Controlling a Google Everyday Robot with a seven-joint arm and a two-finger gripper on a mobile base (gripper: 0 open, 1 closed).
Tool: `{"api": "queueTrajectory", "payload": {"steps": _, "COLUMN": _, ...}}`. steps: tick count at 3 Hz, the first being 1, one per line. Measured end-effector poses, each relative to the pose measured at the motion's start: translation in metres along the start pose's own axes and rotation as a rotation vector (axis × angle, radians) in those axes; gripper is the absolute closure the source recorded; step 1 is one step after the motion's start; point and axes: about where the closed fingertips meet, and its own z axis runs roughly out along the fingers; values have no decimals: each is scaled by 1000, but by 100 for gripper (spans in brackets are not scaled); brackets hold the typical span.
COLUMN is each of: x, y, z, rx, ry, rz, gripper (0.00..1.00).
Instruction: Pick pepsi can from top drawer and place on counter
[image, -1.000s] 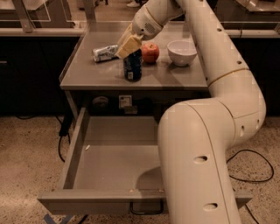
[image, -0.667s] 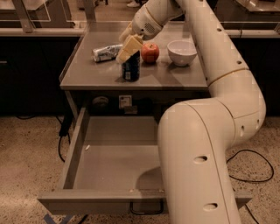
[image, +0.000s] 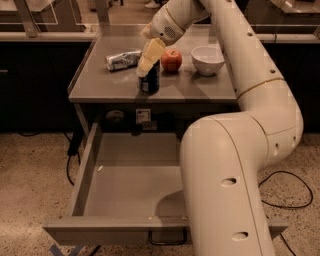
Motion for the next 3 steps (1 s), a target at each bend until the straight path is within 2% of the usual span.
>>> {"api": "queueTrajectory", "payload": {"steps": 1, "x": -16, "y": 1, "z": -29, "rx": 59, "ry": 26, "rz": -25, "gripper": 0}}
{"api": "queueTrajectory", "payload": {"steps": 2, "x": -36, "y": 6, "z": -84, "rx": 172, "ry": 46, "rz": -69, "gripper": 0}}
{"api": "queueTrajectory", "payload": {"steps": 3, "x": -48, "y": 25, "z": -132, "rx": 257, "ry": 42, "rz": -97, "gripper": 0}}
